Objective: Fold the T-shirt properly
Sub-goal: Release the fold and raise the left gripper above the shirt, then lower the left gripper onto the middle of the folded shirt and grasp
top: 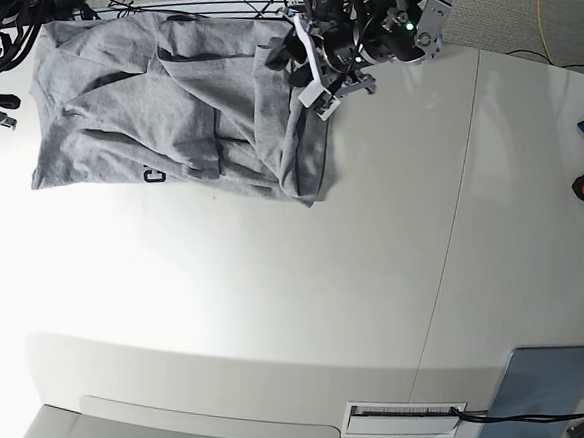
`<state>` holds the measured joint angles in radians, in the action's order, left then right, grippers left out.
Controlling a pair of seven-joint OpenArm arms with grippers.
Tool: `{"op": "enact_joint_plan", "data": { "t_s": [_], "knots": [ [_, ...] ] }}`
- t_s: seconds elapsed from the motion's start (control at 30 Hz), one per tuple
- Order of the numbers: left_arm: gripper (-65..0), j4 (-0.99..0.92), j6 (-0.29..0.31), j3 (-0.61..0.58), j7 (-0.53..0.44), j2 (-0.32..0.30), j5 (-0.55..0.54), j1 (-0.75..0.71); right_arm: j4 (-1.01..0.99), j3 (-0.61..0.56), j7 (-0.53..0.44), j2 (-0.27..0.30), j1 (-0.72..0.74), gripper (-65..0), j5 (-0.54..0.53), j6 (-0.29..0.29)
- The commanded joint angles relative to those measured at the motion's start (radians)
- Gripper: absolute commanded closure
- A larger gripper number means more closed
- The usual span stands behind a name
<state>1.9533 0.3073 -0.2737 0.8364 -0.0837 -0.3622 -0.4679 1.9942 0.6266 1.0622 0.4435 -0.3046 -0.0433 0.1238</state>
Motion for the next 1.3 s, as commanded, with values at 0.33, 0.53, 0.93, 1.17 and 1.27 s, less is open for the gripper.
{"op": "enact_joint_plan", "data": {
  "t_s": [0.33, 0.53, 0.93, 1.17, 1.27],
  "knots": [
    [-27.5, 0.019, -0.109, -0.003, -0.025, 0.003, 0.120, 0.033, 0.014, 0.010, -0.019, 0.021, 0.005, -18.6, 0.009, -0.005],
    [-27.5, -0.019, -0.095, -0.006, -0.012, 0.003, 0.112, 0.033, 0.014, 0.010, -0.014, 0.021, 0.005, -18.6, 0.009, -0.005],
    [-27.4, -0.023, -0.010, -0.006, 0.073, 0.003, -0.069, 0.032, 0.014, 0.010, -0.014, 0.021, 0.005, -18.6, 0.009, -0.005],
    [-27.2, -0.024, -0.034, -0.005, 0.065, 0.003, 0.032, 0.031, 0.014, 0.010, -0.006, 0.022, 0.005, -18.6, 0.009, -0.005],
    [-27.2, -0.024, -0.108, -0.005, 0.054, 0.003, 0.101, 0.031, 0.014, 0.010, -0.002, 0.021, 0.005, -18.6, 0.009, -0.005]
  ]
}}
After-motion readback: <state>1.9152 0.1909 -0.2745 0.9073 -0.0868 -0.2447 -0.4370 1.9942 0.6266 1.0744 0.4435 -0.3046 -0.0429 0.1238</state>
